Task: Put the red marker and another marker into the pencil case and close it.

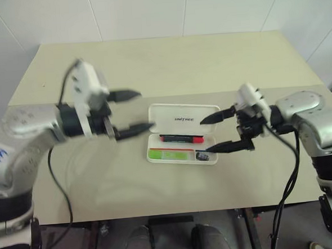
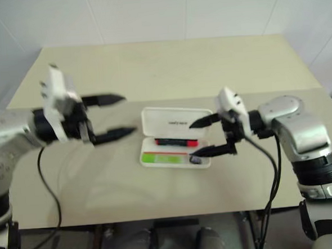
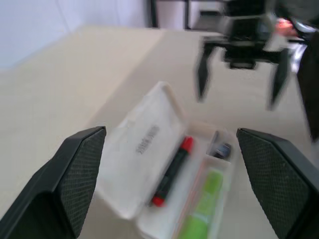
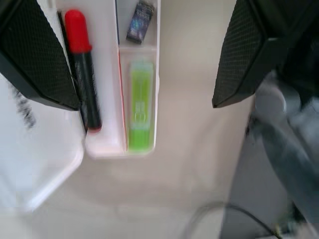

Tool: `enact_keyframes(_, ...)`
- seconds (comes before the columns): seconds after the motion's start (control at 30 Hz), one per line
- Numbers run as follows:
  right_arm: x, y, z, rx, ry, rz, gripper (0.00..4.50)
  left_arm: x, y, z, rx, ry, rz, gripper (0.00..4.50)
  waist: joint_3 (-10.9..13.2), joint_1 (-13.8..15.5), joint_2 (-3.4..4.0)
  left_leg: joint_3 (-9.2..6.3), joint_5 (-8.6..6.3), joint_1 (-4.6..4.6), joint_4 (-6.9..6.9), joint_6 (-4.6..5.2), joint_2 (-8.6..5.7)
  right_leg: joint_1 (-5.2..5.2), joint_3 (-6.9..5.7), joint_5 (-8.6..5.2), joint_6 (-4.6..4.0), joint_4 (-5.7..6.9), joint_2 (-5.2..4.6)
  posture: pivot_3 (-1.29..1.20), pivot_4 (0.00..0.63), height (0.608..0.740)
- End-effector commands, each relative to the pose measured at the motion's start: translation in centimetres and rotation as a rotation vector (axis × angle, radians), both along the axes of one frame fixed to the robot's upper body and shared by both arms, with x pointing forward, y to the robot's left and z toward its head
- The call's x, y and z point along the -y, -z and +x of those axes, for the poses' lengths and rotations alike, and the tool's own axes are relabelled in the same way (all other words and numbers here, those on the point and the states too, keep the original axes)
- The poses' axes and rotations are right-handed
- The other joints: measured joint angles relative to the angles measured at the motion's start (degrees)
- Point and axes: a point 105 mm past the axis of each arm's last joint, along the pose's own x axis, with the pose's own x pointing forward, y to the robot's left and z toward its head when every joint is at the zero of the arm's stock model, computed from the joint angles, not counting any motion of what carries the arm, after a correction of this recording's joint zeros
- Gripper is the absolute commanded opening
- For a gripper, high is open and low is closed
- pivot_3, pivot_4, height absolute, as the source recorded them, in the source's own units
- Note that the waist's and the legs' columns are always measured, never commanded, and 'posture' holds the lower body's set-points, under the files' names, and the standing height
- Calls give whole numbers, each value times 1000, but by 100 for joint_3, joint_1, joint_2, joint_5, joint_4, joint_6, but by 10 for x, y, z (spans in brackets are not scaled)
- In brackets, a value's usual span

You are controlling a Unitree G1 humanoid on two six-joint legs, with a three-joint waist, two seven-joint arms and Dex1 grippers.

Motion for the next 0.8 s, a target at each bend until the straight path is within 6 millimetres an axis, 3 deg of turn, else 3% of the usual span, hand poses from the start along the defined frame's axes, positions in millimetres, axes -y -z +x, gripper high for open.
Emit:
enact_keyframes(0.03, -1, -33, -8, 40, -24, 139, 4474, -26, -15, 26, 33, -116, -36, 4500, 0, -11, 0, 2, 0, 0, -2, 0, 0, 0, 0, 0, 0, -2, 0, 0, 150, 740)
enact_keyframes(0.3, -10, -39, -24, 51, -31, 160, 4474, -38, -1, 105, -68, -179, -84, 4500, 1, 5, -3, 17, -1, -7, -2, 2, 0, -10, 5, 2, 5, -1, 2, 0, 150, 740)
enact_keyframes(0.47, -15, -43, -14, 64, 69, 174, 4474, -28, 10, 121, -99, -150, -77, 4500, 5, -4, -10, 21, -3, -12, 4, 5, 0, -12, 5, 5, 10, 2, 1, 0, 150, 740)
enact_keyframes(0.8, -26, -46, 8, 114, 233, 158, 4500, 14, 65, 135, -195, -99, -23, 1242, 6, -19, -12, 23, -3, -12, 4, 5, 0, -17, 8, 5, 10, 11, 0, 0, 150, 740)
